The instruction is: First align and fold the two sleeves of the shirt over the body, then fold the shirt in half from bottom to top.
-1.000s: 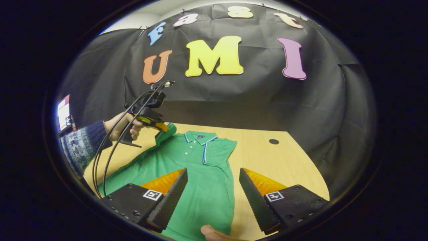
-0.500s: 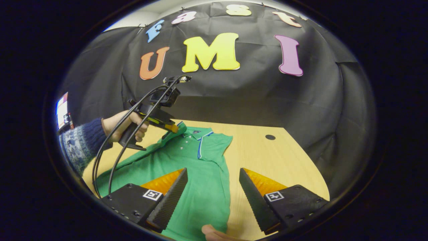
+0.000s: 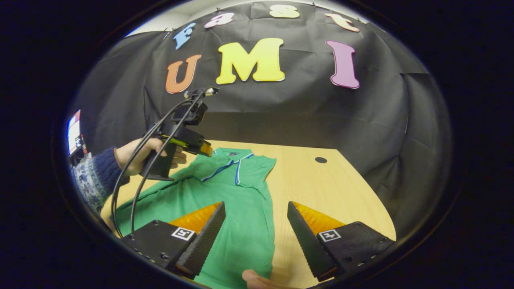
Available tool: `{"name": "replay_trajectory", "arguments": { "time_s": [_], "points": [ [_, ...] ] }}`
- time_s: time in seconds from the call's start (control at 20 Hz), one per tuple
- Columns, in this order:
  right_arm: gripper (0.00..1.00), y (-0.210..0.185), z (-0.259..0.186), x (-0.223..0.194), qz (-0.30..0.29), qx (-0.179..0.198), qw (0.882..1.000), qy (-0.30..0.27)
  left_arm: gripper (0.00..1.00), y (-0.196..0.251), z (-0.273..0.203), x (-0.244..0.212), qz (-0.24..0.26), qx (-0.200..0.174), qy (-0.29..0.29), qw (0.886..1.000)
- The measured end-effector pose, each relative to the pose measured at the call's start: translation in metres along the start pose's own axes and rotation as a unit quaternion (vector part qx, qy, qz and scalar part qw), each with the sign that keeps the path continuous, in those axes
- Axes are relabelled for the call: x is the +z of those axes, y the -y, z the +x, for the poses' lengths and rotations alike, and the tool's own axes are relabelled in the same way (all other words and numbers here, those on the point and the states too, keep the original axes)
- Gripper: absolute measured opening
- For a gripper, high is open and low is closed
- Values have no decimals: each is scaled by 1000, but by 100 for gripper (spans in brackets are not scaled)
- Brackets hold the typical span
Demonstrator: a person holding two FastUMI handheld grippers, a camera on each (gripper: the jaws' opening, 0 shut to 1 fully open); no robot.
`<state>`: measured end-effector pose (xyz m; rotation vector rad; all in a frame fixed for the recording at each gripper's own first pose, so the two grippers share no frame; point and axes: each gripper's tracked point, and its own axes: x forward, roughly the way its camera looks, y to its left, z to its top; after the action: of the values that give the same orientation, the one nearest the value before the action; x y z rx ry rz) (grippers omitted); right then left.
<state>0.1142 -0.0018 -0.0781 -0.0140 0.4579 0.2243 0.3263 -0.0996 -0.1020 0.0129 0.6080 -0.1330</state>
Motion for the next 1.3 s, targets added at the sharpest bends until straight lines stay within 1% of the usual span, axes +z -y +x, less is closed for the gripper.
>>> {"name": "replay_trajectory", "arguments": {
  "time_s": [0.15, 0.35, 0.5, 0.55, 0.6, 0.65, 0.8, 0.85, 0.9, 0.95, 1.05, 1.15, 1.25, 1.3],
  "points": [
    [96, -1, -5, 3, -4, -13, 1000, 14, 78, -10, -24, 3, -16, 0, 24, 1000],
    [96, -8, -34, -6, 3, -18, 999, 30, 78, -26, -70, 6, -14, 1, 69, 997],
    [96, -18, -57, -15, 0, -21, 999, 45, 78, -35, -117, 1, -9, -2, 101, 995],
    [96, -20, -62, -18, -2, -22, 999, 49, 80, -37, -132, 0, -7, -2, 114, 993],
    [95, -22, -68, -21, -4, -24, 998, 52, 92, -41, -147, -3, -3, 0, 126, 992],
    [97, -22, -76, -25, -6, -28, 998, 57, 92, -45, -162, -6, -2, 4, 140, 990],
    [97, -21, -95, -34, -11, -38, 997, 69, 93, -53, -206, -19, 6, 19, 170, 985],
    [95, -19, -101, -37, -13, -43, 996, 73, 94, -54, -218, -26, 13, 22, 179, 984],
    [97, -19, -106, -38, -20, -46, 996, 76, 95, -55, -232, -33, 16, 25, 188, 982],
    [96, -19, -111, -38, -29, -50, 995, 82, 98, -56, -243, -39, 16, 26, 194, 980],
    [96, -14, -114, -41, -47, -64, 993, 85, 98, -58, -258, -59, 11, 24, 194, 981],
    [95, -11, -114, -45, -50, -68, 993, 79, 98, -65, -264, -85, 11, 28, 177, 984],
    [95, -6, -110, -55, -44, -66, 995, 63, 98, -79, -261, -118, 10, 37, 135, 990],
    [95, 1, -106, -60, -43, -72, 995, 55, 98, -87, -261, -136, 8, 41, 111, 993]
  ]
}}
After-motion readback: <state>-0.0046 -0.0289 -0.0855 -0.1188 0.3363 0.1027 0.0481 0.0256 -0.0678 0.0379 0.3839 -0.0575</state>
